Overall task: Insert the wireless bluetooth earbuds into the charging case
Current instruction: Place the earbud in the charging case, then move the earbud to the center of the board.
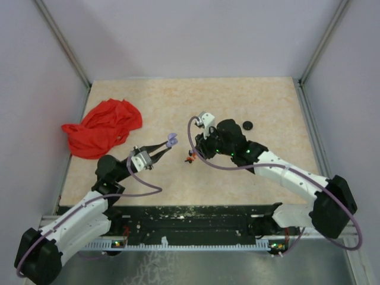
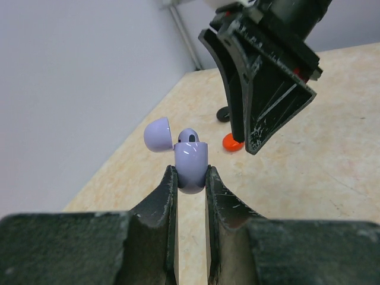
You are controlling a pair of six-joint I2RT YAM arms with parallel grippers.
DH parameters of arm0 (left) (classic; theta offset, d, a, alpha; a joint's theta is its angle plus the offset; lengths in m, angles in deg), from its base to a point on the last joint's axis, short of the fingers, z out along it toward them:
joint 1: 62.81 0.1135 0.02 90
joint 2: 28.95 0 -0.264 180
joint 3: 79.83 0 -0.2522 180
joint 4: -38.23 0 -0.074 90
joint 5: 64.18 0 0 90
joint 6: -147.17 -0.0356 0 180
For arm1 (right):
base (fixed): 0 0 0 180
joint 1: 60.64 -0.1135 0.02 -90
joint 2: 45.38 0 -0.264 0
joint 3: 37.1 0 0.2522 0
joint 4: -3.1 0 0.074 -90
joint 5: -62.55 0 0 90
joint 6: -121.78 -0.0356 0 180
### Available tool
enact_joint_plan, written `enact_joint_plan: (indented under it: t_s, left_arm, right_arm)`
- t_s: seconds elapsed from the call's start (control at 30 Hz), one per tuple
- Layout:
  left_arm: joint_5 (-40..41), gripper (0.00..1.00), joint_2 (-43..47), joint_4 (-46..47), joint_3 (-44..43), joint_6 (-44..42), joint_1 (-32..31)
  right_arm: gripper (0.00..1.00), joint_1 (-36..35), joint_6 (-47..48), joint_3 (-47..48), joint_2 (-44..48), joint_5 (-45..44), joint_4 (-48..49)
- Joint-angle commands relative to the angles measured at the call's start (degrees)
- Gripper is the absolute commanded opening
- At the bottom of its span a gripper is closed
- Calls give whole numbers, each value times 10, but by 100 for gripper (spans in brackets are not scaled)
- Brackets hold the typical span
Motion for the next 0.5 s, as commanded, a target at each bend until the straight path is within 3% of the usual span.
enact_joint_plan:
  t_s: [0.0,0.47]
  left_arm:
    - [42,0,20,-27,-20,-28,-1]
    - [70,0,32,-23,-20,-9,-2]
  right_arm:
    - [35,26,-15,50,-60,-11,-6]
    - [32,43,19,182,-323,-70,-46]
